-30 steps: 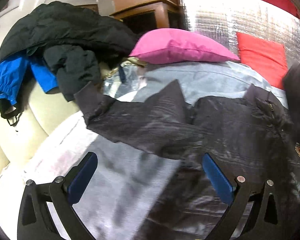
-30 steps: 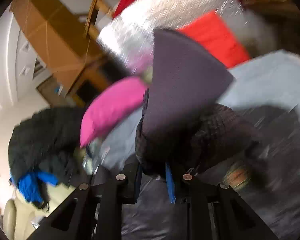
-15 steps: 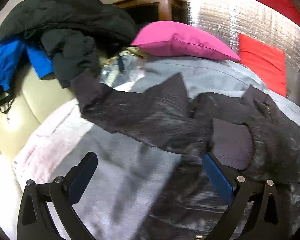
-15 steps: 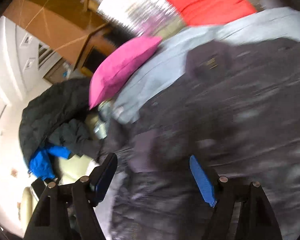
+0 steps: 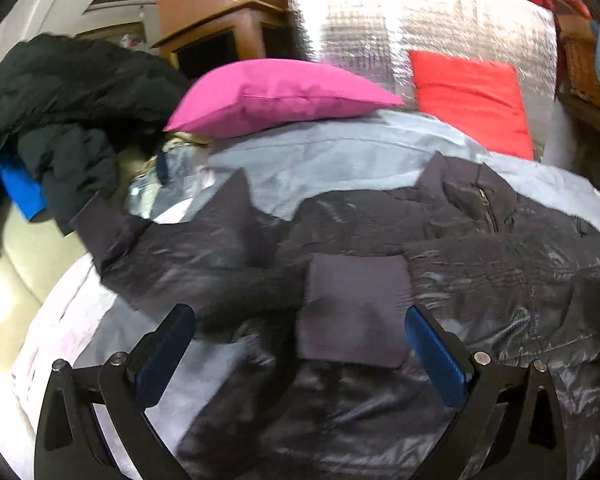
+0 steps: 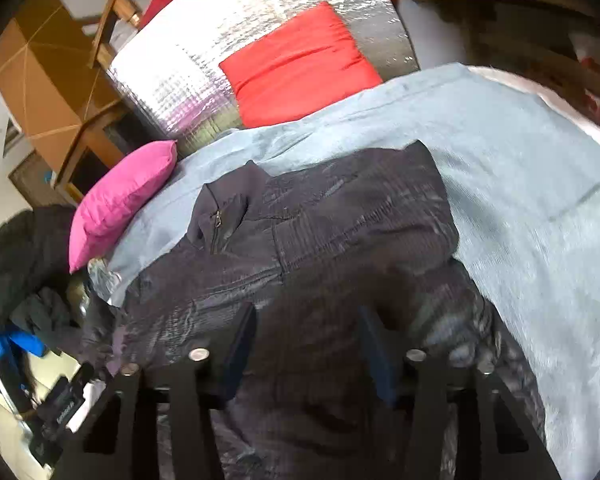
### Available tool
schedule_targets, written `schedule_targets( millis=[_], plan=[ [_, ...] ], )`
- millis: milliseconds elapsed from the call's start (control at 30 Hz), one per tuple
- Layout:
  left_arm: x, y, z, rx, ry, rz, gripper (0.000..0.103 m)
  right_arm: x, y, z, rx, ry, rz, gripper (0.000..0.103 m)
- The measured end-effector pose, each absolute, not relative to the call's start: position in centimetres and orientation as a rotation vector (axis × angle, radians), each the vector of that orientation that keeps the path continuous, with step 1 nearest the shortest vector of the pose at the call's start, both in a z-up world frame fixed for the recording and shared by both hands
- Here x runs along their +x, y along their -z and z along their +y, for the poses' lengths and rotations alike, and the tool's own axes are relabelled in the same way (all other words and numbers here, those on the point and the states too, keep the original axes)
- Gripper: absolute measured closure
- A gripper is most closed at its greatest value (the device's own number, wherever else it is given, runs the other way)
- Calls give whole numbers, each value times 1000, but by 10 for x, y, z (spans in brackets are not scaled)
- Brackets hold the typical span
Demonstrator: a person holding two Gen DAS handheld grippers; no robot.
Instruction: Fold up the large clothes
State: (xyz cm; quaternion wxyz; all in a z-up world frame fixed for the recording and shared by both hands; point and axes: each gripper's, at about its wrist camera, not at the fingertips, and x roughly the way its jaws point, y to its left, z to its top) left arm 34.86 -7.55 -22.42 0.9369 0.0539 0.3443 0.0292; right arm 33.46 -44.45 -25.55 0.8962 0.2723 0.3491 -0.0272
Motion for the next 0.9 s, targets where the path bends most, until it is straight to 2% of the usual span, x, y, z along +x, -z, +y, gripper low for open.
schedule_targets(
  millis=[133, 233, 333, 433, 533, 600, 667, 900],
  plan=[
    [376, 253, -94, 140, -11, 865, 0, 347, 273, -447, 585, 54, 765, 50],
    [389, 271, -93, 113, 30, 970, 0, 356, 299, -451, 616, 62, 839, 57],
    [385, 263, -84, 76, 53, 965, 0, 353, 295, -455, 645, 57, 836, 58],
    [370, 236, -72, 37, 60, 873, 0, 342, 286, -455, 645, 64, 834, 57],
    [351, 205, -45, -46, 81, 768, 0, 323, 268, -443, 637, 47, 787, 45],
    [344, 193, -20, -99, 76, 722, 0, 309, 256, -429, 643, 13, 744, 33],
    [344, 187, 15, -159, 34, 701, 0, 297, 245, -410, 636, -26, 701, 27],
    [355, 209, 138, -377, -227, 756, 0, 289, 240, -344, 624, -180, 675, 26]
  ],
)
